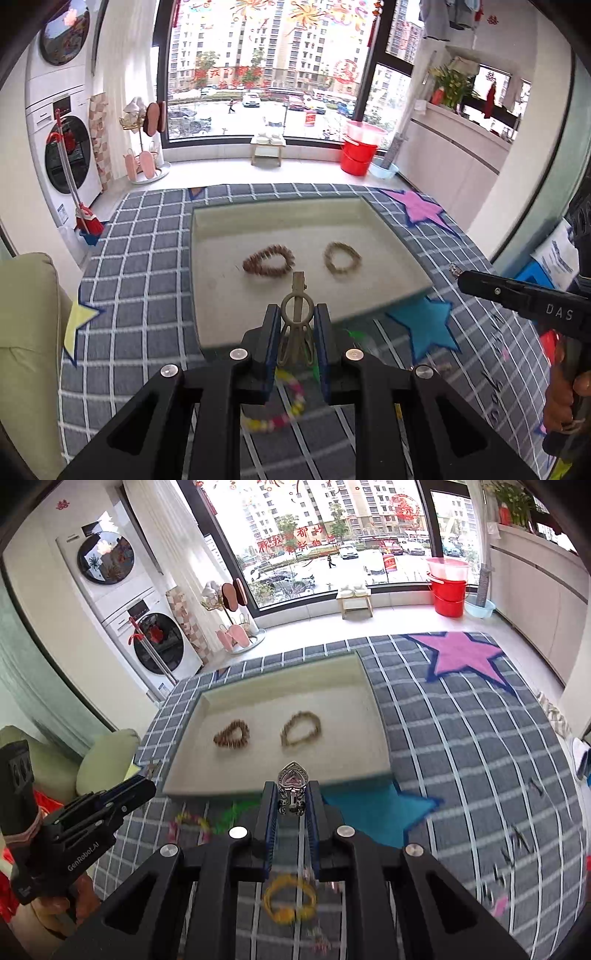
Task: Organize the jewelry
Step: 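Carry the hair clip and heart pendant into the white tray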
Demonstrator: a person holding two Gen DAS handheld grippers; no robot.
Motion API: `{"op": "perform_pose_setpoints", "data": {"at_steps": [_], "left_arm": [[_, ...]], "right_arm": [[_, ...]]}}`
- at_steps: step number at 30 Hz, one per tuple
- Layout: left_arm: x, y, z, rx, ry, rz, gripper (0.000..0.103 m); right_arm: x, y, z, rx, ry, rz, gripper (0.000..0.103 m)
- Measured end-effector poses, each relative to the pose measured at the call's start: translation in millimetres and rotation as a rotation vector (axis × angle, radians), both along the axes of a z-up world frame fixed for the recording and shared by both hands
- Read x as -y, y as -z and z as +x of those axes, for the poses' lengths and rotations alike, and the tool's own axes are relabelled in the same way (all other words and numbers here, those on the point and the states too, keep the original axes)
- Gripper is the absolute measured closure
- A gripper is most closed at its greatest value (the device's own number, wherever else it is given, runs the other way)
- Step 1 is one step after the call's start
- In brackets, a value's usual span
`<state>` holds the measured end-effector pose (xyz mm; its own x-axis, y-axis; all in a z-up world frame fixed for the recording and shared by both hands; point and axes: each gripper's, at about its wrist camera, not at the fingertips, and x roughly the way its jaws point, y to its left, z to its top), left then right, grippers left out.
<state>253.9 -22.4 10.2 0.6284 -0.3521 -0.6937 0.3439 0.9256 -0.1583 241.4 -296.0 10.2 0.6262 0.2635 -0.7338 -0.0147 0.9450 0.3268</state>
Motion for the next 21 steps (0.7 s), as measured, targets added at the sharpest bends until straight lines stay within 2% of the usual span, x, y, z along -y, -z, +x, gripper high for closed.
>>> {"op": "perform_pose_setpoints", "data": {"at_steps": [9, 13, 21], "left_arm": [[2, 16, 60, -0.020, -0.070, 0.025, 0.071], [6, 27, 85, -0.041, -0.095, 0.024, 0.071], [18, 52, 123, -0.062, -0.121, 0.077, 0.071]], "right_arm": [[-3, 9, 66, -0.015, 0.000, -0.002, 0.086], [-3, 22, 92, -0.038, 0.003, -0.014, 0.086], [1, 55, 137, -0.094, 0.041, -0.026, 0.086]]}}
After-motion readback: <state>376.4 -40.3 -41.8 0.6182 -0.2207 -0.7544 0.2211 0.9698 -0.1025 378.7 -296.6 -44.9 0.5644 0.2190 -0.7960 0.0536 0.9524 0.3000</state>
